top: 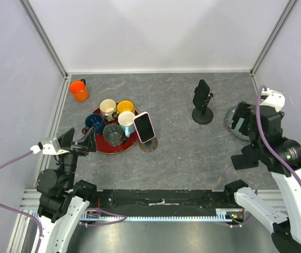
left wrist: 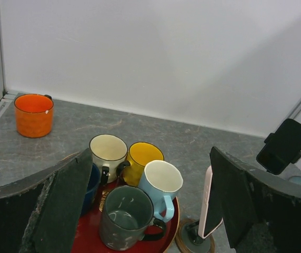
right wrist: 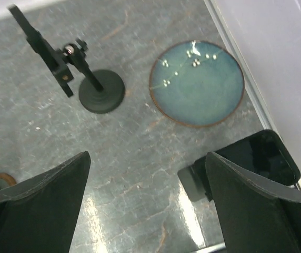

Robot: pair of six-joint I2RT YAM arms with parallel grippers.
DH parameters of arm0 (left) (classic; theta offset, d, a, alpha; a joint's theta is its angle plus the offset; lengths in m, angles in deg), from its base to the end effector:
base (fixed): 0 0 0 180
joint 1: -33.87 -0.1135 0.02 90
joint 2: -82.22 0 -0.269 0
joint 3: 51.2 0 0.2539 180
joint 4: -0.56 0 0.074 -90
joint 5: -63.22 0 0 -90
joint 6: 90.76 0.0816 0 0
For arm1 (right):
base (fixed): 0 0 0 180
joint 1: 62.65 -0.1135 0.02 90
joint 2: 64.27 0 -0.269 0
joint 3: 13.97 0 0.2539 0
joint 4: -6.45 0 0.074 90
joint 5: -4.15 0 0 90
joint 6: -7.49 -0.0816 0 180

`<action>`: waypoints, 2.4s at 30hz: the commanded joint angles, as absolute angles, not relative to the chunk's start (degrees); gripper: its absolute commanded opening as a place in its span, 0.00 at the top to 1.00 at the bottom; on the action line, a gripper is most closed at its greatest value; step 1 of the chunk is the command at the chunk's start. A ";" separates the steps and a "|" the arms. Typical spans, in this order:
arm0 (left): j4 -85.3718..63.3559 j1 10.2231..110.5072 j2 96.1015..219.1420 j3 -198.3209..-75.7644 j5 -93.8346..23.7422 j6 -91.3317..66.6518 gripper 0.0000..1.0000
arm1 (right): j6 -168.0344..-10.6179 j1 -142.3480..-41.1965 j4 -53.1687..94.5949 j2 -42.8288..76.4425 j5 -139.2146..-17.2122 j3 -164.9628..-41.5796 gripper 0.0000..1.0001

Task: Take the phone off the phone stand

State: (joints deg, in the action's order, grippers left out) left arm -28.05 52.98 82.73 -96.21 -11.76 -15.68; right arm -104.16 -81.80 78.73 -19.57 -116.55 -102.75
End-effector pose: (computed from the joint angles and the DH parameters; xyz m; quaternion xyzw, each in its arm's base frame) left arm 0.0816 -0.0059 0.3357 -0.0824 0.6008 -0.1562 0.7796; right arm 0.1443 0.0060 0.4112 0.1540 0.8243 -0.0403 0.5433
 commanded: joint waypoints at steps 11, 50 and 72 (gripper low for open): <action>-28.93 59.97 77.73 -96.95 -9.38 -12.45 0.00 | -109.76 -76.28 81.83 -9.61 -128.48 -100.42 0.02; -30.51 67.18 78.96 -97.39 -10.00 -12.98 0.00 | -112.93 -33.99 63.02 -17.42 -112.14 -78.27 0.02; -30.43 67.18 81.60 -97.48 -10.96 -12.98 0.01 | -116.61 -33.99 60.20 -17.52 -114.24 -77.20 0.02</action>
State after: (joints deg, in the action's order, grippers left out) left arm -30.76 67.01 82.60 -96.21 -10.08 -14.19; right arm -114.37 -34.24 61.37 -17.71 -112.01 -73.61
